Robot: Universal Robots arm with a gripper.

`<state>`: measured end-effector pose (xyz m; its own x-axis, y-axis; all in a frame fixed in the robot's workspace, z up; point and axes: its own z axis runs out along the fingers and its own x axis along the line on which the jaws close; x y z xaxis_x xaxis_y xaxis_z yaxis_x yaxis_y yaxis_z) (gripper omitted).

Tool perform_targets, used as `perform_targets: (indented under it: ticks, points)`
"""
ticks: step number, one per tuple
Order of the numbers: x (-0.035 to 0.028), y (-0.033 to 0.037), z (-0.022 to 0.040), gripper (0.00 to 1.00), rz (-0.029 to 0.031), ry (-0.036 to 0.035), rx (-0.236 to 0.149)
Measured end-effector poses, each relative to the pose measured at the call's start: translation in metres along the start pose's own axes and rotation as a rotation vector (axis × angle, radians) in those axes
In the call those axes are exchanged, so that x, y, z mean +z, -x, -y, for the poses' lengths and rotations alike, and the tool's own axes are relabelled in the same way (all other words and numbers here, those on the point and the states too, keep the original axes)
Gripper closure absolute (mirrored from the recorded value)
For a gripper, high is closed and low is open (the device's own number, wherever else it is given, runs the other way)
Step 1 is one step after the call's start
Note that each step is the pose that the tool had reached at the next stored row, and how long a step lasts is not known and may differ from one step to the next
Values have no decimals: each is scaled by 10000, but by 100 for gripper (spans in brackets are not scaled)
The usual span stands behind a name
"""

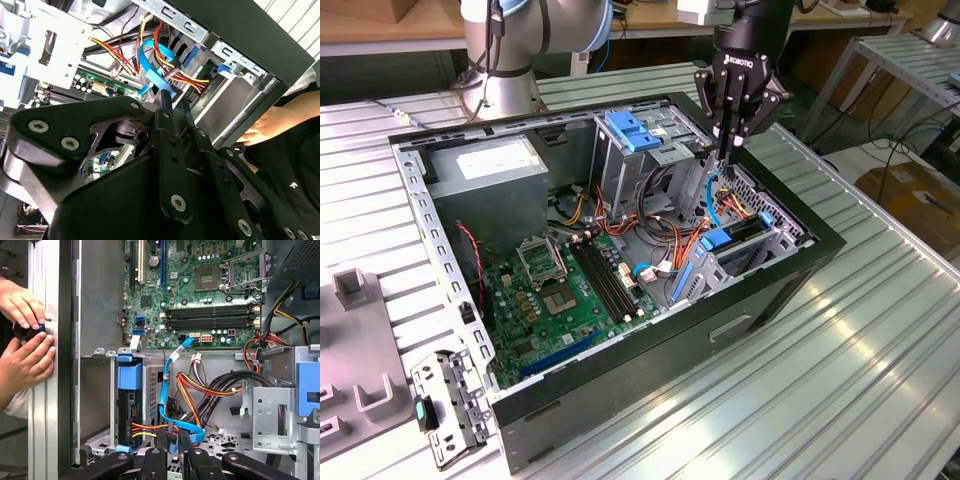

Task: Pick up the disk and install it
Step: 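Insert the second disk wire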

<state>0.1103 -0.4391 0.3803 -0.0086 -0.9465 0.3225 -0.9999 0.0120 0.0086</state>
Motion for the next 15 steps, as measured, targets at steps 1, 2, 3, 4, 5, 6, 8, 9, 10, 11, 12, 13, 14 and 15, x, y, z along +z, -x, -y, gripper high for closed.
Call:
perform_targets:
  ticks: [1,2,3,4,5,6,8,9,10,11,12,13,14,15]
  points:
    - [4,6,0,76,-70,-1,0]
    - [18,28,0,76,-201,-2,2]
    - [34,42,0,76,-244,-2,3]
    - [58,58,1,76,-256,-2,2]
    - [85,73,3,76,-264,-2,4]
    - [131,90,6,76,-335,-2,4]
    - [165,102,7,78,-481,-4,5]
    - [177,106,7,84,-543,-6,6]
    - [184,108,7,84,-579,-6,7]
    - [190,111,7,84,-608,-8,8]
    - [199,114,7,84,-647,-11,9]
    - [207,117,7,84,-680,-12,10]
    - [224,122,7,83,-746,-14,11]
    - [237,127,8,76,-786,-16,12]
